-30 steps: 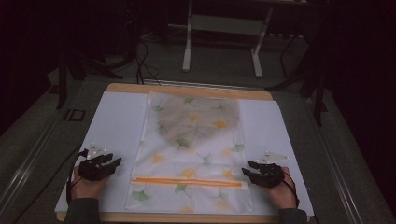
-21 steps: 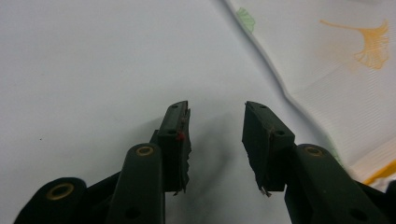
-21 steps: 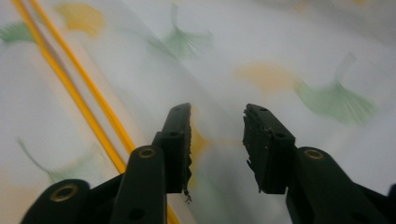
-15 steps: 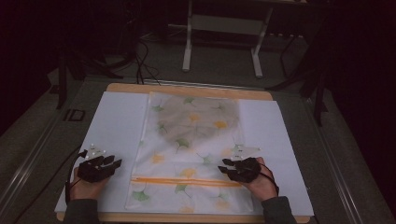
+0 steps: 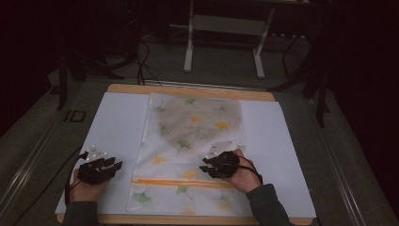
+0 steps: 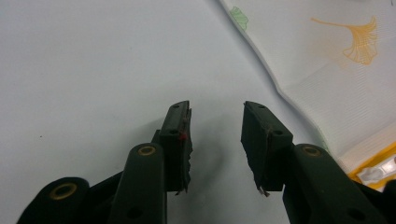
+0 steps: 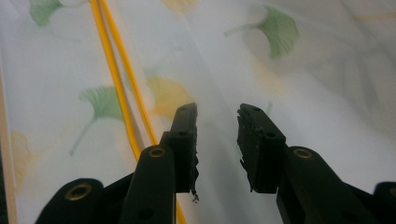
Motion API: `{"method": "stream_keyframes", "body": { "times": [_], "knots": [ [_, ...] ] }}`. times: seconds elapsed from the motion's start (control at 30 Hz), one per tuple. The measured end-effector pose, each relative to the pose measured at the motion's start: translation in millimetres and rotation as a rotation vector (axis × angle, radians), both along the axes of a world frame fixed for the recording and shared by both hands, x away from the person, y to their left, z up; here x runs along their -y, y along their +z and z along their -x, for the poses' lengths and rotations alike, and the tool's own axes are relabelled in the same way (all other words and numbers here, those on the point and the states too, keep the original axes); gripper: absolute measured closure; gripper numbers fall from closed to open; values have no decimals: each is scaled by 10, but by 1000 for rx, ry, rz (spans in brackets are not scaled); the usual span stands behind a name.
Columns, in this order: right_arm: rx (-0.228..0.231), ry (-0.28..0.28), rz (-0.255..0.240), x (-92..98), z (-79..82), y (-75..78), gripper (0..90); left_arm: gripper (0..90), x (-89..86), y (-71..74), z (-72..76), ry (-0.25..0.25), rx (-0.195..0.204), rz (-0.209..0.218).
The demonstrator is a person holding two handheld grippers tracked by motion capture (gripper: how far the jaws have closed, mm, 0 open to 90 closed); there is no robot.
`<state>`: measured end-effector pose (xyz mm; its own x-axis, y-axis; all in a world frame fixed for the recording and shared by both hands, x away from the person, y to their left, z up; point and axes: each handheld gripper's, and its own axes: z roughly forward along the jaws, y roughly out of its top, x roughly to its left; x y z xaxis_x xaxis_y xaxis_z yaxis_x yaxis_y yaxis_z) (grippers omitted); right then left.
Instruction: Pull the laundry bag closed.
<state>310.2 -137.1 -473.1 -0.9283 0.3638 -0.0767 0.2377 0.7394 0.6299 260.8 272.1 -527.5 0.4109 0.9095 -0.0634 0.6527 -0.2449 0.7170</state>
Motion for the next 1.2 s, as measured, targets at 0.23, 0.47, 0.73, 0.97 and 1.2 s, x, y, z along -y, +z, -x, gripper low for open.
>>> {"method": "stream_keyframes", "body": {
  "times": [0.23,0.47,0.73,0.97,1.2],
  "knots": [
    [-3,54,-32,-294,12,6,704,626,-4,8,10,-3,1,3],
    [-11,92,-71,-539,40,-31,732,627,-8,10,9,-4,0,4],
    [-24,130,-144,-811,68,-84,752,640,-2,18,11,-12,-4,6],
    [-52,168,-218,-996,67,-178,761,640,-9,16,8,-11,-2,9],
    [-53,203,-219,-1256,124,-262,762,639,-1,12,5,-19,-8,2]
  ]
}}
